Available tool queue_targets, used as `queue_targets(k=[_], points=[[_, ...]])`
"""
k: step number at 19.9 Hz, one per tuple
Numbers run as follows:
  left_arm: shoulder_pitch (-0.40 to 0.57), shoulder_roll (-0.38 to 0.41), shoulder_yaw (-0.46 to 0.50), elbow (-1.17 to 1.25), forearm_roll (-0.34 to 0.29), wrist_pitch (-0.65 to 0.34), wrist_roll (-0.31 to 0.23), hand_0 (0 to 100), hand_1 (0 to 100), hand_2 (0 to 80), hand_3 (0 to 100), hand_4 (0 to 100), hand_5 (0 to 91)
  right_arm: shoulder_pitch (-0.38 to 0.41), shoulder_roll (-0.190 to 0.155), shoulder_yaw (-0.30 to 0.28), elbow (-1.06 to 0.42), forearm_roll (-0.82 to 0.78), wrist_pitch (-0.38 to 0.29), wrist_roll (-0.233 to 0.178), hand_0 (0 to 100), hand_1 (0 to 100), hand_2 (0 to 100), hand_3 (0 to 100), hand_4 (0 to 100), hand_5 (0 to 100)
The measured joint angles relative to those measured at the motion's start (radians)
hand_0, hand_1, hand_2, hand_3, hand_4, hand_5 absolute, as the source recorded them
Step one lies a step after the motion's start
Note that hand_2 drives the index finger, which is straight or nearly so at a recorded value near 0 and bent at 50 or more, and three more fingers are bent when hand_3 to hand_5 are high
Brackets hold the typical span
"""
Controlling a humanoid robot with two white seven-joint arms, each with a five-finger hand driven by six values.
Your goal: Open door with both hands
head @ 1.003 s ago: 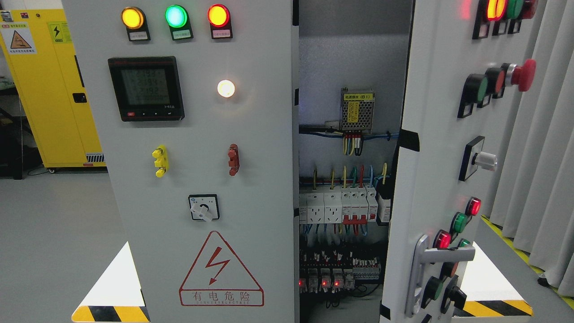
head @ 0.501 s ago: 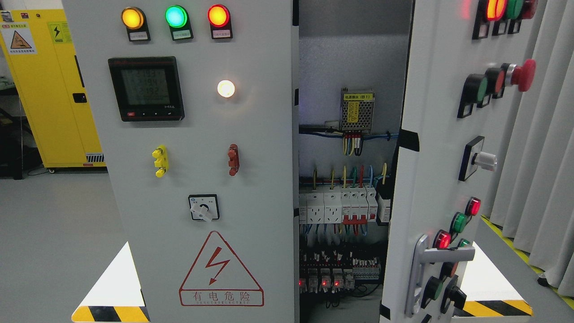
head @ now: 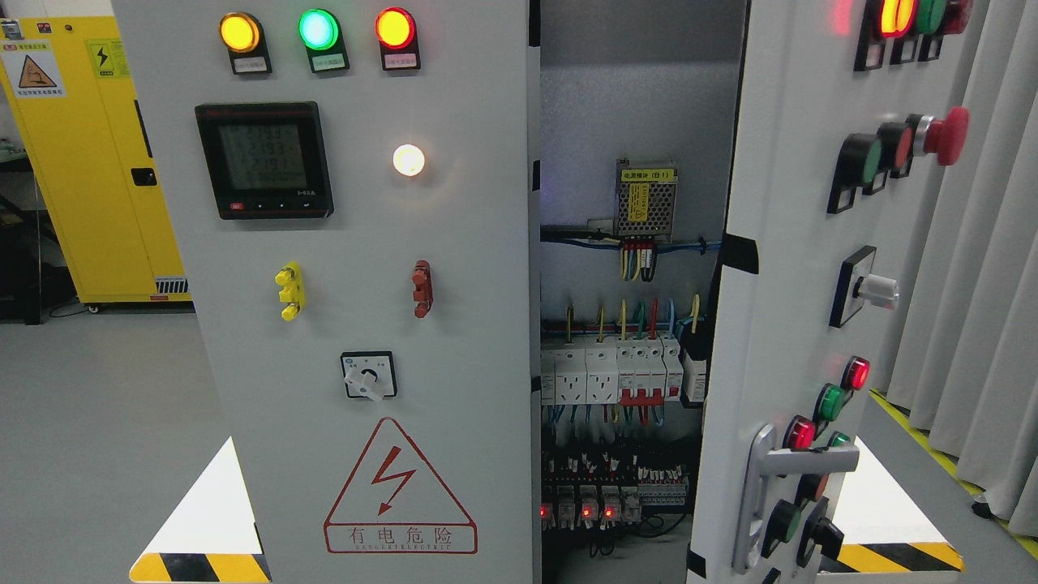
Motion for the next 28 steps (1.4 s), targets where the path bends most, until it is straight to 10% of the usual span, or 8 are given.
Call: queue_targets(k=[11, 28], points=[[-0.158, 0.169, -0.049, -0.350, 0.201, 0.149, -0.004, 12, 56, 0.0, 0, 0, 0.0, 0.000, 0.000, 0.000, 0.000, 0.000, 0.000, 0.000, 0, 50, 4, 0, 0, 0], [-0.711, 0.230, -0.078, -0.520, 0.471, 0.559, 0.004, 12, 56, 0.0, 0, 0, 0.0, 0.000, 0.000, 0.000, 0.000, 0.000, 0.000, 0.000, 0, 50, 4, 0, 0, 0]])
